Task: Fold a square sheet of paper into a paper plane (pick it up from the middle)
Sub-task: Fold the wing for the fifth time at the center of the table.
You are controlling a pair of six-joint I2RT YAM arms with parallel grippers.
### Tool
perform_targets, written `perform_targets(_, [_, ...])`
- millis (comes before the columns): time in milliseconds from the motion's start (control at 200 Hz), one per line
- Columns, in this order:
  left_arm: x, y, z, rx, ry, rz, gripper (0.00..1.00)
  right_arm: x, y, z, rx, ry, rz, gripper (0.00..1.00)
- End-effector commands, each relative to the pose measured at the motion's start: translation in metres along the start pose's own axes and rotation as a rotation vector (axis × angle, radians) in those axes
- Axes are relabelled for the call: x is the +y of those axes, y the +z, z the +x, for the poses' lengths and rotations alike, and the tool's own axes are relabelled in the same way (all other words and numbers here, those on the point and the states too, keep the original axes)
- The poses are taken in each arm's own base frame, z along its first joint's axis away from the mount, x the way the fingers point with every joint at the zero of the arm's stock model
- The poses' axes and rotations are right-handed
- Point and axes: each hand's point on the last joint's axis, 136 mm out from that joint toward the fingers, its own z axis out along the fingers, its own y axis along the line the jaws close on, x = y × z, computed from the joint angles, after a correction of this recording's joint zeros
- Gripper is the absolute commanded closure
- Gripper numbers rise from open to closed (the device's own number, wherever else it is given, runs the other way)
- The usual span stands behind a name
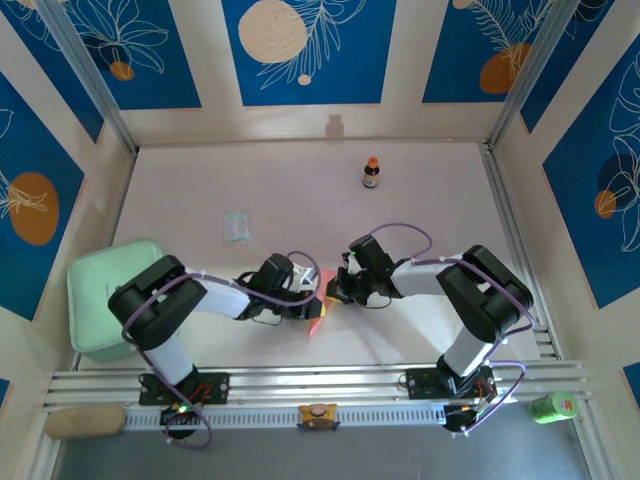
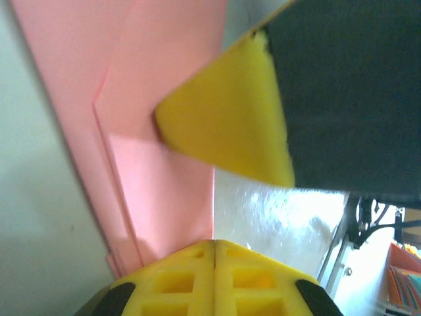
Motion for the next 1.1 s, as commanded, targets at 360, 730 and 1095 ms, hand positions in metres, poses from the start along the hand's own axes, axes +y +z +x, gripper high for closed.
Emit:
perform_targets(360, [-0.033, -0.017, -0.003, 0.036, -0.009, 0.058, 0.89, -0.035, 0.002, 0.002, -0.007, 0.061, 0.119, 0.98])
perform_targets(730, [-0.015, 0.004, -0.001, 0.08, -0.042, 0.003, 0.88, -0.037, 0.003, 0.003, -0.004, 0.067, 0.124, 0.98])
perform_targets(1095, [0.027, -0.004, 0.049, 0.153, -0.1, -0.099, 0.9, -0.045, 0.002, 0.004, 0.006, 0.081, 0.153, 0.98])
